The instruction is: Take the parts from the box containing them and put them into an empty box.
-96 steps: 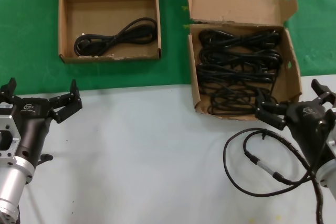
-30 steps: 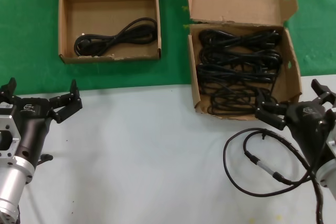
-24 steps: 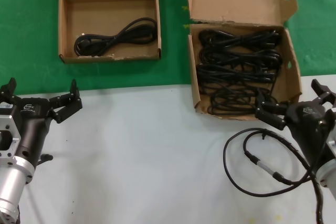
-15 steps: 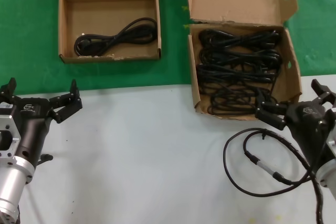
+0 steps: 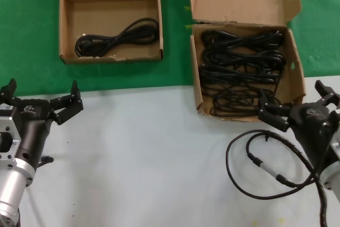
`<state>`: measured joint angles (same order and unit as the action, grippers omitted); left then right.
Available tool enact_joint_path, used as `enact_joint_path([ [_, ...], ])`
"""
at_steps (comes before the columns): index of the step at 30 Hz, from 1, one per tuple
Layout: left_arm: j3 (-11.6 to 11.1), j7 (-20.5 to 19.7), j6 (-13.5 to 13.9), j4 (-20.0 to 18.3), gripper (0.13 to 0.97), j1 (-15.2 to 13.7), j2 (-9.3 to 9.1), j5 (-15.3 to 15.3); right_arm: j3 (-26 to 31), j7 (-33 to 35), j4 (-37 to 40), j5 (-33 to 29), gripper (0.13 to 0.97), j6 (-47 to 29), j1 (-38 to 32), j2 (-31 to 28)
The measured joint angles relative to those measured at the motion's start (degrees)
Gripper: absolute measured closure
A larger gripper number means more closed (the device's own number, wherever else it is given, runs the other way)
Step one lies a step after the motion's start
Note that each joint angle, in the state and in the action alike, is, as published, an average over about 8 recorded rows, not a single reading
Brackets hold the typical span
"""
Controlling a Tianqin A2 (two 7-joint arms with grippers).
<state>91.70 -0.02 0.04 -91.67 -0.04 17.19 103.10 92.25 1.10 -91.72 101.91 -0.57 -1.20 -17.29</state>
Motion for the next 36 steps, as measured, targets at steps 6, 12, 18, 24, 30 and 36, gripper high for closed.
enact_joint_path([
  [6,0.0,0.0,0.0,0.0,0.132,0.0,0.00,0.0,0.0,0.0,0.0,0.0,0.129,0.0,0.0,0.0],
  [12,0.0,0.0,0.0,0.0,0.132,0.0,0.00,0.0,0.0,0.0,0.0,0.0,0.129,0.0,0.0,0.0],
  [18,0.0,0.0,0.0,0.0,0.132,0.0,0.00,0.0,0.0,0.0,0.0,0.0,0.129,0.0,0.0,0.0],
  [24,0.0,0.0,0.0,0.0,0.132,0.0,0.00,0.0,0.0,0.0,0.0,0.0,0.129,0.0,0.0,0.0],
  [30,0.0,0.0,0.0,0.0,0.132,0.0,0.00,0.0,0.0,0.0,0.0,0.0,0.129,0.0,0.0,0.0],
  [36,0.0,0.0,0.0,0.0,0.132,0.0,0.00,0.0,0.0,0.0,0.0,0.0,0.129,0.0,0.0,0.0],
])
